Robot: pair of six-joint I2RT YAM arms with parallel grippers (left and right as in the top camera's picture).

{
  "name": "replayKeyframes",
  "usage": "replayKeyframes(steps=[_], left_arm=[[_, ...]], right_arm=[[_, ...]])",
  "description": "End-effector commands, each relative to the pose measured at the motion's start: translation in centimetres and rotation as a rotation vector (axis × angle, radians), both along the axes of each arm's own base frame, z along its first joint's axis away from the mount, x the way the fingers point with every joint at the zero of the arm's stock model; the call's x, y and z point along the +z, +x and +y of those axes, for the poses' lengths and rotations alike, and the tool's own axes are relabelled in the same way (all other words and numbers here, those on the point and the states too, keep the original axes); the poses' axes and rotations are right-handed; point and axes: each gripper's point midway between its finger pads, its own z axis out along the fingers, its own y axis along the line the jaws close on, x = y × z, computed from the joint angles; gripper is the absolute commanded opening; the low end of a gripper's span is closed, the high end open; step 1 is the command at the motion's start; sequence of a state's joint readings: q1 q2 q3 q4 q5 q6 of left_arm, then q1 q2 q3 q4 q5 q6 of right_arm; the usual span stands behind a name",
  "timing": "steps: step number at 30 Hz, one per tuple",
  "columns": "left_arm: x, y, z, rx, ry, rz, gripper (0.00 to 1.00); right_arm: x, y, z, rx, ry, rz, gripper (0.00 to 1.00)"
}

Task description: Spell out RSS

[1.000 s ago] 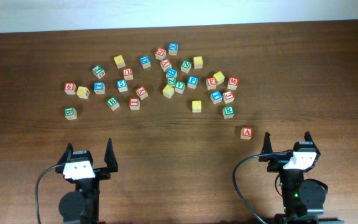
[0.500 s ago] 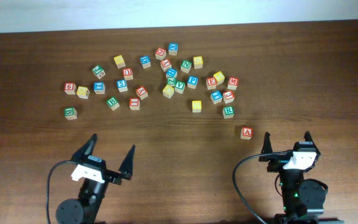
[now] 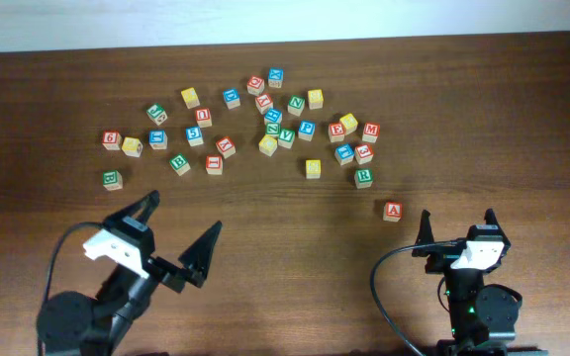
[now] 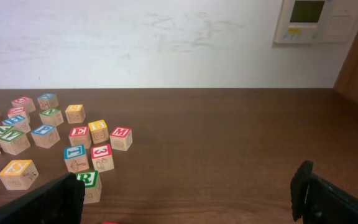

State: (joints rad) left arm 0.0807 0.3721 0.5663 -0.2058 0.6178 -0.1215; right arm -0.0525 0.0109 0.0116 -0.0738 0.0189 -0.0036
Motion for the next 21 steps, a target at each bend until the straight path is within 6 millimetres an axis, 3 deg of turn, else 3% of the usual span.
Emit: replayKeyframes(steps=[1,6,11,15,18,21], left_arm=[[2.4,0.2,-0.6,-0.039,0.055,0.075,0.99],[1.4,0.6,-2.6,-0.171,0.085,0.264,0.99],[1.3,0.2,-3.2,-0.213,0.068,0.277,0.99],[2.6,1.3,-2.8,-0.173,0.000,0.449,0.99],[3.3,2.3,-1.5,-0.102,0.068,0.609,0.99],[4.0,2.5,-2.6,-0.182,0.031,0.669,0.99]], right_arm=[[-0.3,0.0,-0.2,-0.012,0.004,0.005,0.98],[-0.3,0.0,-0.2,-0.012,0.003,0.005,0.98],[-0.3,0.0,-0.2,-0.012,0.003,0.005,0.98],[-0.3,0.0,-0.2,-0.012,0.004,0.005,0.98],[-0.3,0.0,-0.2,-0.012,0.004,0.005,0.98],[-0.3,0.0,-0.2,-0.012,0.004,0.005,0.98]])
